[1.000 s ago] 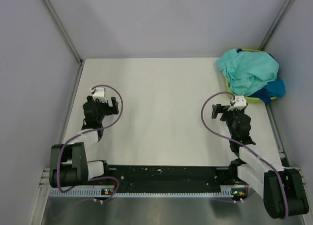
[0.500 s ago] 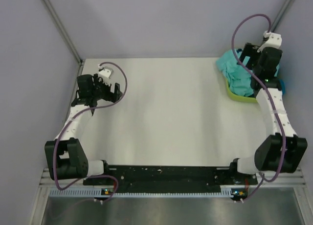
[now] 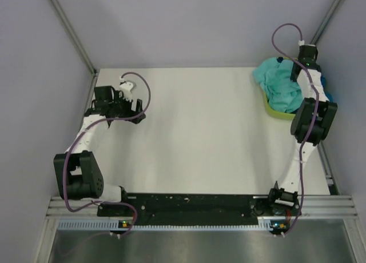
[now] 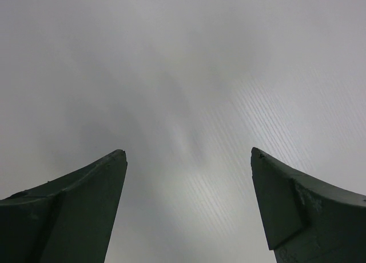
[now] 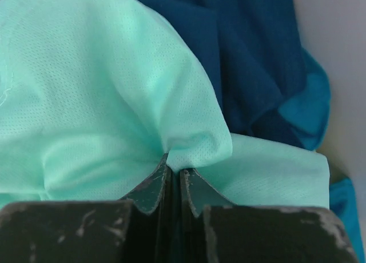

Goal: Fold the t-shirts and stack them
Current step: Grab crumpled tshirt from bin with the left arm, then move the tshirt to the center of the board

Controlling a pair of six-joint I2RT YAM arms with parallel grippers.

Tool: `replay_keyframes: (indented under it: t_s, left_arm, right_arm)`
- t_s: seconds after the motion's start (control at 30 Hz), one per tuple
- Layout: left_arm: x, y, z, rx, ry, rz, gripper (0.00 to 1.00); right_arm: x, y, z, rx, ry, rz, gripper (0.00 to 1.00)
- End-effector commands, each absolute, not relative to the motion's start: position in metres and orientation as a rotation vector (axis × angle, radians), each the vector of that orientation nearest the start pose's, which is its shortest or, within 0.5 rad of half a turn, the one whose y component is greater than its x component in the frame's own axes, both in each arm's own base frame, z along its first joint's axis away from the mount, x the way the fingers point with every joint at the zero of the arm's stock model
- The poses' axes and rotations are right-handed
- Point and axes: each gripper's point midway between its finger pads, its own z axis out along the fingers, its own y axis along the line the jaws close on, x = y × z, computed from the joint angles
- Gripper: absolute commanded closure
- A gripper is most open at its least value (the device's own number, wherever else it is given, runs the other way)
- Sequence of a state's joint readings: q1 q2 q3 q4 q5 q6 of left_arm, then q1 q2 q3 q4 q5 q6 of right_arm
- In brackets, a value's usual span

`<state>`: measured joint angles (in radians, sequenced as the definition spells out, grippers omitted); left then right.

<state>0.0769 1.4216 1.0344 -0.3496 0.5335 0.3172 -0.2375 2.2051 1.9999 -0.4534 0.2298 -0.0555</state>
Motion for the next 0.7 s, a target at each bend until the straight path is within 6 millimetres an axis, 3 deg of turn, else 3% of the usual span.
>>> replay_keyframes:
  t_s: [0.0,0.2,0.33,0.43,0.47,0.5,0.53,0.6,0.67]
  left_arm:
    - [0.388,-0.049,0.165,0.56,2.136,-0.386,0.07]
    - [0.388,-0.054,0.177,0.566,2.104,-0.412,0.07]
    - [0.385,-0.052,0.185,0.571,2.083,-0.38,0.06]
    - [0.384,-0.047,0.192,0.559,2.078,-0.337,0.06]
    - [0.385,-0.044,0.194,0.554,2.074,-0.318,0.05]
    - [0.384,-0.043,0.197,0.55,2.069,-0.303,0.05]
    - [0.385,-0.039,0.2,0.541,2.067,-0.282,0.05]
    - [0.385,-0.036,0.204,0.534,2.061,-0.25,0.05]
    - [0.385,-0.03,0.208,0.506,2.063,-0.214,0.05]
  right_arm:
    - [0.552,-0.191,0.231,0.342,2.12,-0.512,1.0]
    - [0.518,-0.166,0.351,0.262,1.89,-0.579,1.0]
    - [0.491,-0.113,0.427,0.076,1.737,-0.521,1.0]
    - [0.464,-0.038,0.477,-0.204,1.585,-0.364,1.0]
    - [0.449,0.002,0.491,-0.339,1.515,-0.264,1.0]
    - [0.424,0.035,0.513,-0.445,1.419,-0.187,1.0]
    - [0.405,0.068,0.521,-0.559,1.347,-0.079,1.0]
    - [0.35,0.131,0.539,-0.782,1.167,0.212,1.0]
    - [0.294,0.171,0.557,-0.918,0.995,0.493,1.0]
